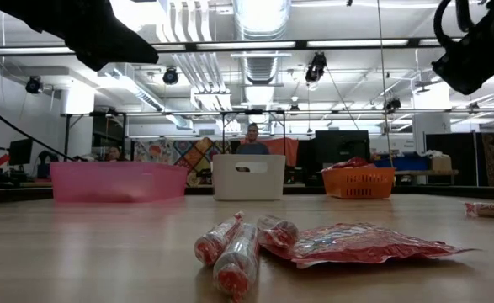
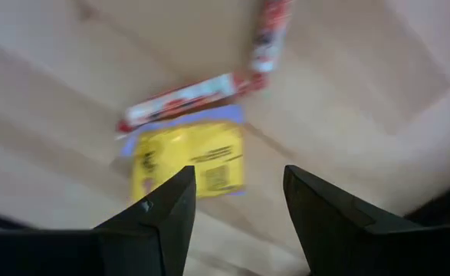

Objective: Sort candy
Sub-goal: Put the red candy into the orange bin

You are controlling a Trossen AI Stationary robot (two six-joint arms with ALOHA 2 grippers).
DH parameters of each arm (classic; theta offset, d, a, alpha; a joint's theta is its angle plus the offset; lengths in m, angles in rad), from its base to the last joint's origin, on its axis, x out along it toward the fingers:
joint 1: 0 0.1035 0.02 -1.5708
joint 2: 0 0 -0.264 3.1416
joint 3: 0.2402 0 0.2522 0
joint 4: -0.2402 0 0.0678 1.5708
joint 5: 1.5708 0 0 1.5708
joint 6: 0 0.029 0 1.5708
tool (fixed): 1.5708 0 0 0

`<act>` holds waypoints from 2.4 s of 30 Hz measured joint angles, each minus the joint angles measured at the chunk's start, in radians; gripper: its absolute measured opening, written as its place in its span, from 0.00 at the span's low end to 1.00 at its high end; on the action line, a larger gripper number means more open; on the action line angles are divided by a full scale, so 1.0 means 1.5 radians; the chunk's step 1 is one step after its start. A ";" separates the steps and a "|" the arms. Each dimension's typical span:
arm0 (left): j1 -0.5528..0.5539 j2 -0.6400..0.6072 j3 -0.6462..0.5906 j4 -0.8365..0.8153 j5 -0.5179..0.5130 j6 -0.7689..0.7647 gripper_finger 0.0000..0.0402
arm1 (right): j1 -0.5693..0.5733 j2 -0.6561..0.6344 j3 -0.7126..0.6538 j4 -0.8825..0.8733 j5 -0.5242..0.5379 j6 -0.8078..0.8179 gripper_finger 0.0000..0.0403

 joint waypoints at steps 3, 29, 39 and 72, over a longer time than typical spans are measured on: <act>0.000 0.000 0.000 0.000 0.000 0.000 0.10 | 0.014 0.000 0.001 0.035 0.000 0.022 0.48; 0.000 0.000 -0.001 0.008 0.001 -0.074 0.10 | -0.060 0.001 -0.013 0.060 0.138 -0.258 0.47; 0.000 0.000 -0.001 0.007 0.000 -0.076 0.10 | -0.018 0.061 -0.012 0.491 0.292 -0.712 0.45; 0.000 0.083 -0.001 0.060 -0.001 -0.090 0.10 | -0.095 0.083 -0.058 0.474 0.353 -0.835 0.12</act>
